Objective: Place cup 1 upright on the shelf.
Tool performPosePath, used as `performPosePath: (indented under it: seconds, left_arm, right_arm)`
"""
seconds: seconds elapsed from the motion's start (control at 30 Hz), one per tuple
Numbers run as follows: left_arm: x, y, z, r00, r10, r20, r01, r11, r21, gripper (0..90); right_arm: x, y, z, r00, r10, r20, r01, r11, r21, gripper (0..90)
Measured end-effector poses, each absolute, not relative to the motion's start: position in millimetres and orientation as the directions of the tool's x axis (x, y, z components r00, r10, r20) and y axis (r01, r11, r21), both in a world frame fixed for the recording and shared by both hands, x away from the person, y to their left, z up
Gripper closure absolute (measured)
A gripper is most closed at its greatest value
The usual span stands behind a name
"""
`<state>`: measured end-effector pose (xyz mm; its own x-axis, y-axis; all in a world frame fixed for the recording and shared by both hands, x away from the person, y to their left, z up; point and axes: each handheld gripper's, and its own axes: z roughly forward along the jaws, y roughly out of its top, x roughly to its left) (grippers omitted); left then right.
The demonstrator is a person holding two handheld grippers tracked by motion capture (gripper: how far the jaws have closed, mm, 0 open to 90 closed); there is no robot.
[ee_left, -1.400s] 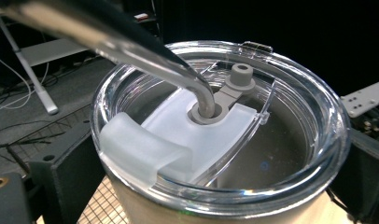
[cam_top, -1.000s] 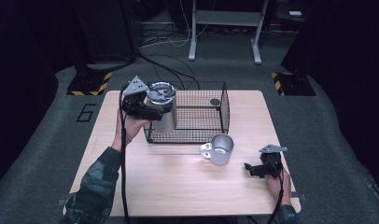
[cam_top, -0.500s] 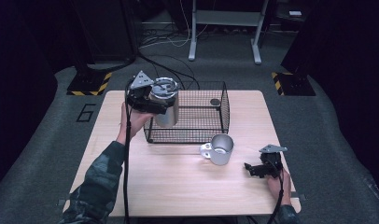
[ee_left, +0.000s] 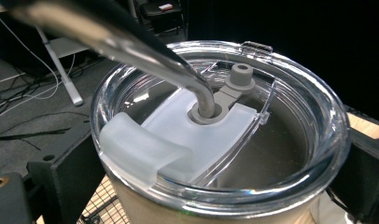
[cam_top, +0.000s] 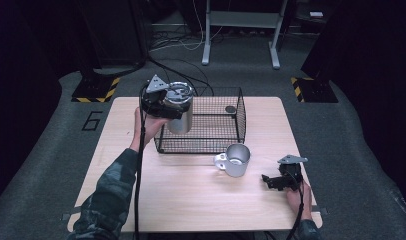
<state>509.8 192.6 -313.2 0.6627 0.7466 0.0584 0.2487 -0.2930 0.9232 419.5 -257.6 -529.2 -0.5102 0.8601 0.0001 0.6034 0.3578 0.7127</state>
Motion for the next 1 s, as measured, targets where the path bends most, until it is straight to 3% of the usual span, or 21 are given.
performPosePath:
  seconds: [1.0]
  left_arm:
    - [542.5,179.1,-355.9,0.606,0.794,0.038,0.326,-0.292,0.899,3.8]
  right_arm:
    - [419.5,-257.4,-529.3,-0.509,0.861,0.002,0.604,0.356,0.713,0.0]
